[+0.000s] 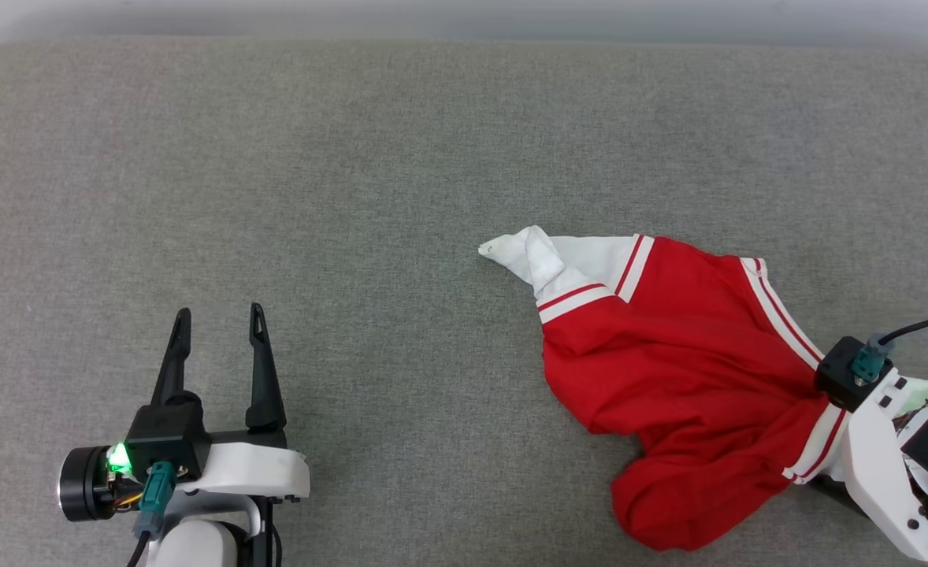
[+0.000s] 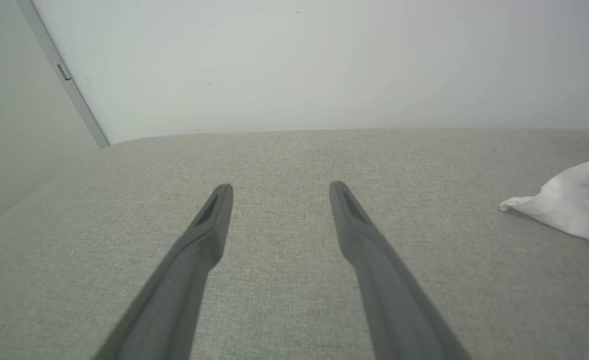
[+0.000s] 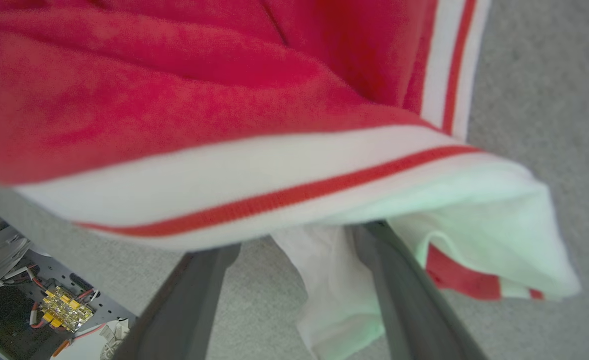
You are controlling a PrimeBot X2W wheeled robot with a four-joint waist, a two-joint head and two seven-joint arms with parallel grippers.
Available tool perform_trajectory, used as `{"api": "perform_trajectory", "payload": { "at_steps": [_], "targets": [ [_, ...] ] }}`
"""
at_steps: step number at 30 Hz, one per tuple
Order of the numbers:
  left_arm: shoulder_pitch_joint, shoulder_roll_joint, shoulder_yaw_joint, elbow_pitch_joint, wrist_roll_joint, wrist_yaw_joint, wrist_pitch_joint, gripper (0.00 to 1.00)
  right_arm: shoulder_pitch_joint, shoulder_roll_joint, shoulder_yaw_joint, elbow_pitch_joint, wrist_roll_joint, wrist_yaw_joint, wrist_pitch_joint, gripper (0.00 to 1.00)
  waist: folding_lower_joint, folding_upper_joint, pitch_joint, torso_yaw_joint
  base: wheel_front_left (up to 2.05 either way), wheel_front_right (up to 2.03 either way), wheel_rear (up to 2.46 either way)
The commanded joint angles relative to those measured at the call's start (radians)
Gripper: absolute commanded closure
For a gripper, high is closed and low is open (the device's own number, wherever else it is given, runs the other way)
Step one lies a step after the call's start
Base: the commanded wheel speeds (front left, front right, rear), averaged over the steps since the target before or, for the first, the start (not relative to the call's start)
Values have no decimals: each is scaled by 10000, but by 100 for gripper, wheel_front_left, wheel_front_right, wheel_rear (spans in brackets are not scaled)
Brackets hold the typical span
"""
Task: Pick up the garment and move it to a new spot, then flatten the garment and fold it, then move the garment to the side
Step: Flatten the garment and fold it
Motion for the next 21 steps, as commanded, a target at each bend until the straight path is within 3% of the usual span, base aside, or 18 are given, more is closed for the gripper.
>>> {"api": "perform_trajectory", "payload": {
  "at_steps": [1, 2, 3, 9, 13, 16, 21],
  "targets": [
    [-53, -11, 31, 17, 27, 26, -25, 0, 284, 280, 433, 331, 117, -7, -159, 0, 0, 0, -58, -38, 0, 0, 0],
    [-8, -14, 61, 53, 25, 40, -25, 0, 184, 302, 456, 368, 193, -7, -358, 58, 0, 0, -125, -78, 0, 0, 0],
    [34, -15, 90, 84, 8, 46, -25, 0, 61, 296, 468, 363, 232, -7, -594, 100, 0, 0, -210, -128, 0, 0, 0],
    [386, -28, 126, 121, 23, 59, -25, 0, -104, -260, 264, -121, 312, -7, -1866, 100, 0, 0, -883, -474, 0, 0, 0],
    [775, -46, 205, 102, -60, 89, -25, 0, 1115, -832, -183, -827, 351, -7, -2744, 100, 0, 0, -1309, -798, 0, 0, 0],
    [885, -48, 211, 62, -87, 97, -25, 0, 2018, -783, -410, -693, 407, -7, -2927, 100, 0, 0, -1351, -887, 0, 0, 0],
    [907, -57, 187, 108, -103, 41, -25, 0, 3150, -153, -703, 107, 104, -7, -3257, 100, 0, 0, -1330, -917, 0, 0, 0]
  ]
}}
